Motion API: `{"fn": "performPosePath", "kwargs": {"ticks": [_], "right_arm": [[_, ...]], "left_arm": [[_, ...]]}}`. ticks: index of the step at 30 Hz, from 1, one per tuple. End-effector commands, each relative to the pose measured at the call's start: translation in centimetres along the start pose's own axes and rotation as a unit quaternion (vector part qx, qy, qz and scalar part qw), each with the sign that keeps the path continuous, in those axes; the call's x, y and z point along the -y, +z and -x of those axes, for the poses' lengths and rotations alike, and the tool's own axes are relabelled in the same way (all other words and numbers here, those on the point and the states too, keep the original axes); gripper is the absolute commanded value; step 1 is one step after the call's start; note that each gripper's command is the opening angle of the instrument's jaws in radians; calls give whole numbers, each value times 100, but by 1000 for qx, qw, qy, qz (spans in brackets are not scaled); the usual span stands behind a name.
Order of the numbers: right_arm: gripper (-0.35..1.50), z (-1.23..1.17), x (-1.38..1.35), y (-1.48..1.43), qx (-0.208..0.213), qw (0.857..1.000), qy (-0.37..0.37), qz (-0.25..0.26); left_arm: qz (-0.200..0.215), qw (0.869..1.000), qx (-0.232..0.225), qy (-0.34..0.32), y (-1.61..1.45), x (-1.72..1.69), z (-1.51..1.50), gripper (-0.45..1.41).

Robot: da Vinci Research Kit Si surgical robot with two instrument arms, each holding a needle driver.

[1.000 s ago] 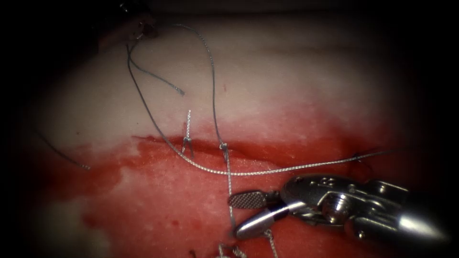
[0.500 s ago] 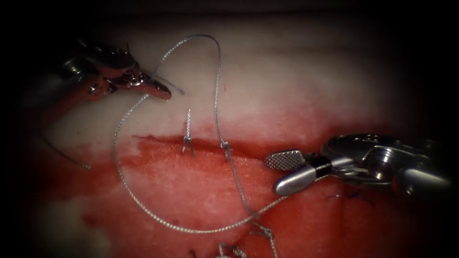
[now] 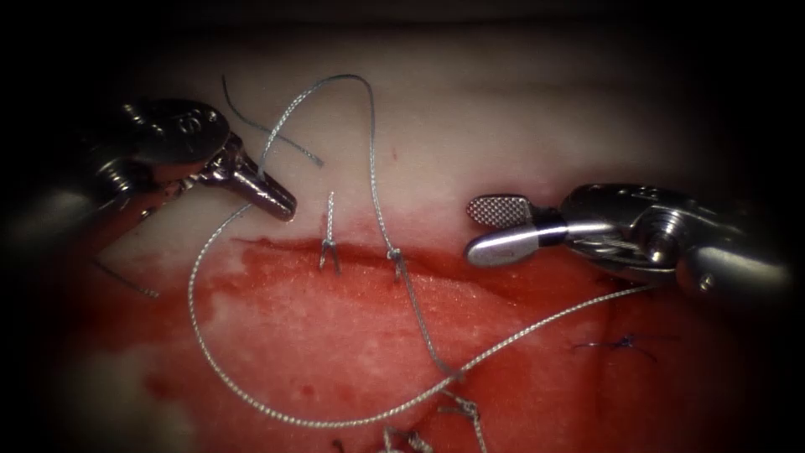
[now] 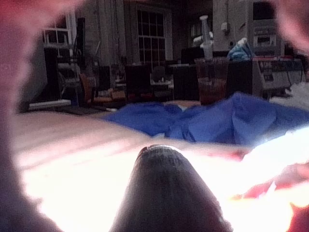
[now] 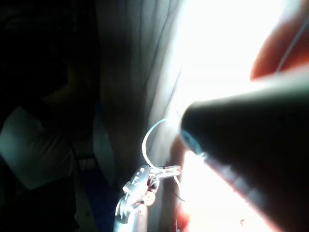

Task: Wound Closure

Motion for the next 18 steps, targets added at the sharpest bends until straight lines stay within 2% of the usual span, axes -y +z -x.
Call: {"fn": "performPosePath", "kwargs": {"ticks": [1,4,6,7,9,12,14,15,18], "right_arm": [[145,10,-1,17,9,1000,-5,-11],[148,-1,5,50,26,998,-25,-43],[148,-5,9,59,32,998,-30,-47],[148,-7,11,62,33,998,-31,-48],[148,-11,16,66,35,997,-35,-56],[148,-15,23,70,38,996,-36,-66],[148,-20,30,71,41,996,-36,-76],[148,-24,37,70,45,994,-35,-93],[148,-26,40,72,44,994,-32,-90]], "left_arm": [[-16,1000,-18,13,-12,-2,-18,-45],[-63,996,-45,48,-23,-1,-38,-45],[-71,995,-39,54,-25,7,-49,-45],[-65,996,-24,48,-26,12,-56,-45],[-63,997,33,39,-26,20,-71,-45],[-62,991,114,29,-23,29,-89,-45],[-37,983,178,12,-22,29,-100,-45],[-6,980,199,-1,-23,24,-106,-45],[15,982,188,7,-26,12,-117,-45]]}}
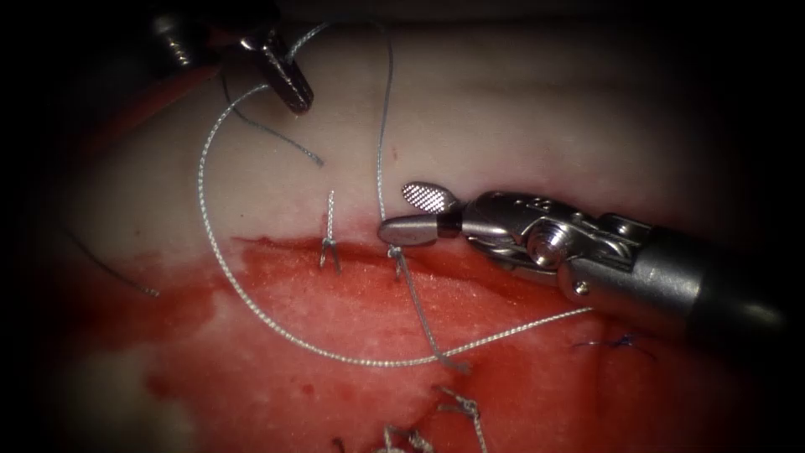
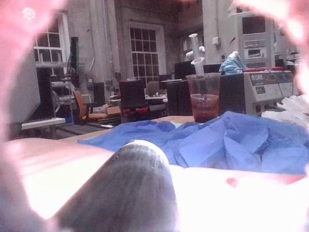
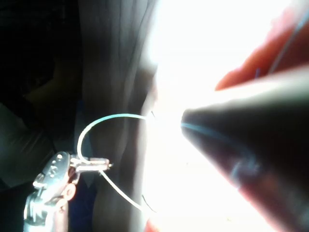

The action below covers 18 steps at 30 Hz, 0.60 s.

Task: Wound Closure

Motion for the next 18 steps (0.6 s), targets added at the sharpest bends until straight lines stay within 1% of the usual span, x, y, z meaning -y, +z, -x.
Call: {"fn": "performPosePath", "kwargs": {"ticks": [1,5,11,14,18], "right_arm": [[148,15,-2,6,2,1000,1,11],[148,18,-11,10,1,1000,2,21],[148,28,-21,7,31,999,8,33],[148,32,-25,7,31,999,12,36],[148,32,-28,18,33,999,11,33]], "left_arm": [[0,1000,-7,5,-17,-5,-13,-45],[-13,1000,-21,7,-24,-12,-27,-45],[-29,999,-25,11,-23,-11,-29,-45],[-31,999,-26,13,-23,-9,-31,-45],[-33,999,-26,18,-20,-10,-33,-45]]}}
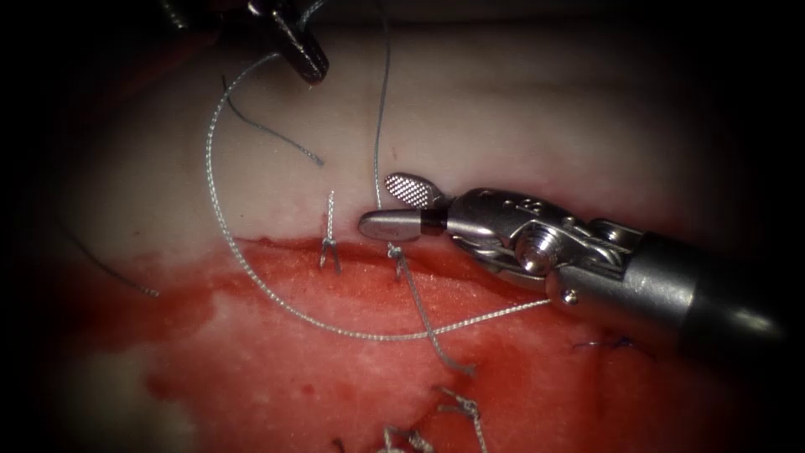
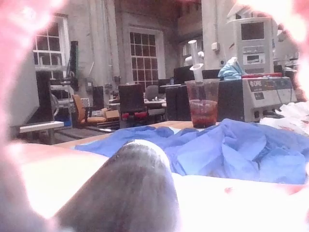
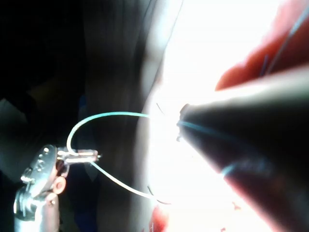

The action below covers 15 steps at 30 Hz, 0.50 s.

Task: Wound Closure

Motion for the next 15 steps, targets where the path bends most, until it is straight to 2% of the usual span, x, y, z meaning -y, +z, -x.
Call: {"fn": "performPosePath", "kwargs": {"ticks": [1,8,15], "right_arm": [[148,14,-2,13,6,1000,-1,-3],[148,7,2,38,8,1000,-7,-6],[148,6,4,45,10,1000,-7,-11]], "left_arm": [[-3,1000,-3,6,-14,-2,-11,-45],[-1,1000,-4,14,-17,-10,-15,-45],[-1,1000,-6,16,-18,-17,-19,-45]]}}
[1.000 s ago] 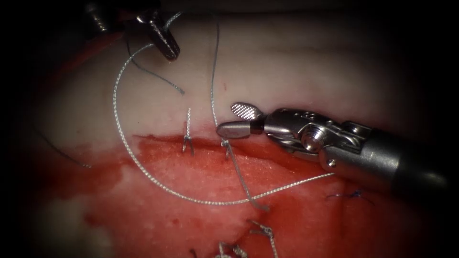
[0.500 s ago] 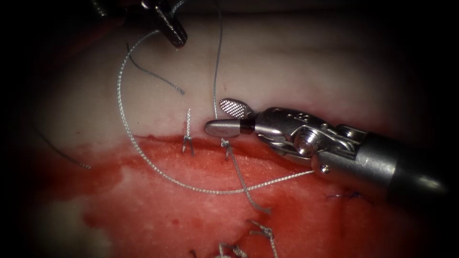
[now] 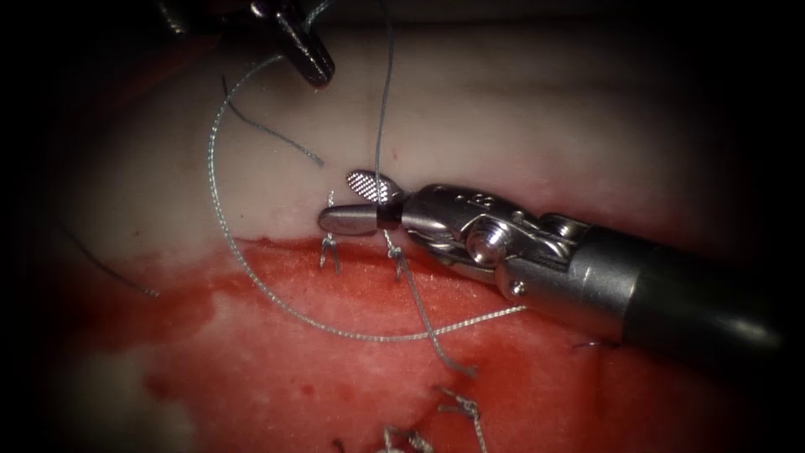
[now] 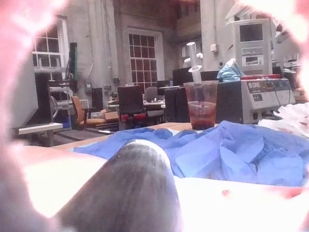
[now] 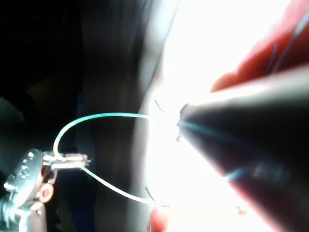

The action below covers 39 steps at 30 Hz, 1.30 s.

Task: Wound Closure

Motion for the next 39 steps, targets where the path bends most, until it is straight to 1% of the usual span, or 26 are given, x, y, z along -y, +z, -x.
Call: {"fn": "performPosePath", "kwargs": {"ticks": [1,16,17,18,19,20,21,22,23,24,33,34,35,36,38,39], "right_arm": [[148,17,-1,8,5,1000,-1,-1],[148,17,-6,24,6,1000,-2,-1],[138,16,-6,24,6,1000,-5,-1],[123,16,-6,24,8,1000,-29,0],[79,15,-5,22,9,999,-50,1],[49,15,-5,21,9,998,-56,1],[-35,16,-3,20,11,998,-55,1],[-35,17,-2,19,10,999,-46,2],[-35,17,-2,18,6,1000,10,2],[-35,17,-1,17,4,999,34,2],[-35,16,-1,18,1,999,45,5],[-23,17,-2,18,2,999,51,2],[94,17,-4,20,3,999,54,-5],[128,17,-6,21,3,999,54,-5],[136,15,-11,23,3,999,53,-4],[136,14,-12,24,2,999,52,-4]], "left_arm": [[-3,1000,-4,6,-15,-2,-12,-45],[1,1000,-4,11,-19,-11,-16,-45],[1,1000,-4,11,-20,-12,-16,-45],[1,1000,-4,11,-20,-12,-17,-45],[1,1000,-4,11,-20,-12,-17,-45],[1,1000,-4,11,-20,-12,-17,-45],[1,1000,-4,12,-20,-13,-16,-45],[2,1000,-4,12,-21,-13,-16,-45],[2,1000,-4,12,-21,-13,-16,-45],[2,1000,-4,12,-21,-13,-16,-45],[1,1000,-5,11,-25,-16,-18,-45],[2,1000,-6,17,-25,-16,-19,-45],[1,1000,-7,19,-25,-17,-20,-45],[0,1000,-8,21,-25,-18,-21,-45],[-2,999,-14,28,-26,-20,-24,-45],[-1,999,-17,28,-27,-21,-25,-45]]}}
